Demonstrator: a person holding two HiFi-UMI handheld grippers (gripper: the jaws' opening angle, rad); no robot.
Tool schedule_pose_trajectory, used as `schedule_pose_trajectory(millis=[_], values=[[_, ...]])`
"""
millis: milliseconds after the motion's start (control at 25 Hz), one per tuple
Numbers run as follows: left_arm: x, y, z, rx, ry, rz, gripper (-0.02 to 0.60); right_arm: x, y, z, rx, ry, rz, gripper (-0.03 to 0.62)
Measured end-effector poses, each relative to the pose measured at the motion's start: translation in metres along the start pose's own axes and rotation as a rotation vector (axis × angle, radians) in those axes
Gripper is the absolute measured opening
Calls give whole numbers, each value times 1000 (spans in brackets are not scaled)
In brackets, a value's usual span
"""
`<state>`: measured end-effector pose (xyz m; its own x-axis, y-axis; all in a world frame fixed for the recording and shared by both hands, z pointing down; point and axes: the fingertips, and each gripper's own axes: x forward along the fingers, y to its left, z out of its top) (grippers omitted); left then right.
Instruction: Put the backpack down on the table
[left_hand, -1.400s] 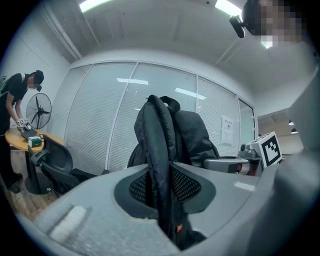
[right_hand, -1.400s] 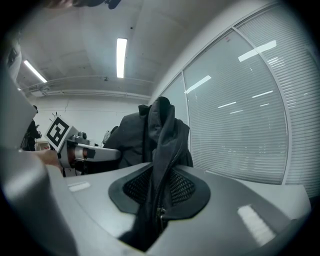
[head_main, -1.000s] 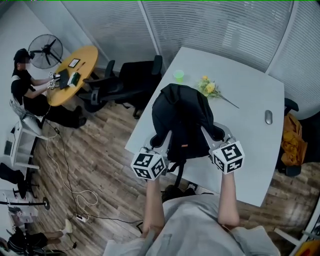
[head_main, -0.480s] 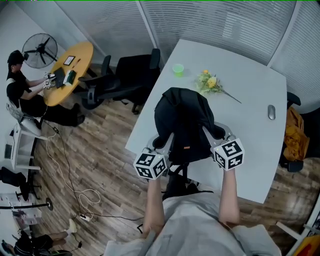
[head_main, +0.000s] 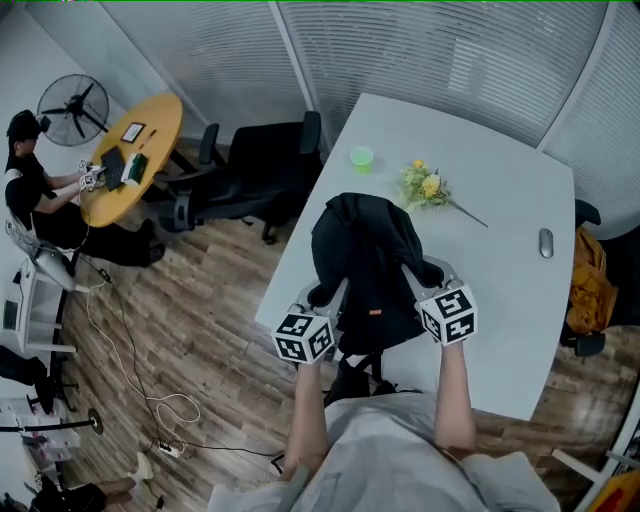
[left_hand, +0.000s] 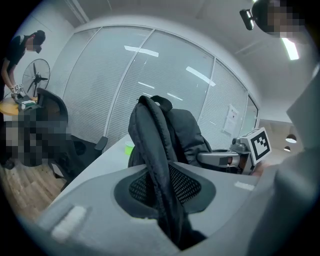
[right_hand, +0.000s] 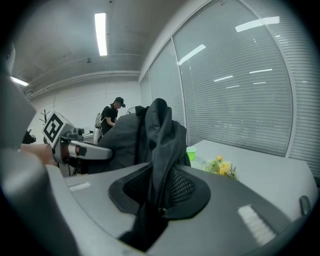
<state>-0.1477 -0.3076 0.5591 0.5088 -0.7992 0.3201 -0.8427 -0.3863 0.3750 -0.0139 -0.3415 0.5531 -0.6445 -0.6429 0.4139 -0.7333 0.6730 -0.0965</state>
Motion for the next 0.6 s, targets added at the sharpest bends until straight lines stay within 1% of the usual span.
schedule_pose_trajectory(millis=[320,600], values=[[10,45,-8,-42,52,18,80,48,-4,-5,-13,43,8,66],[24,83,-21,-72,109,37,81,89,-22,-14,-36,105,15,66]])
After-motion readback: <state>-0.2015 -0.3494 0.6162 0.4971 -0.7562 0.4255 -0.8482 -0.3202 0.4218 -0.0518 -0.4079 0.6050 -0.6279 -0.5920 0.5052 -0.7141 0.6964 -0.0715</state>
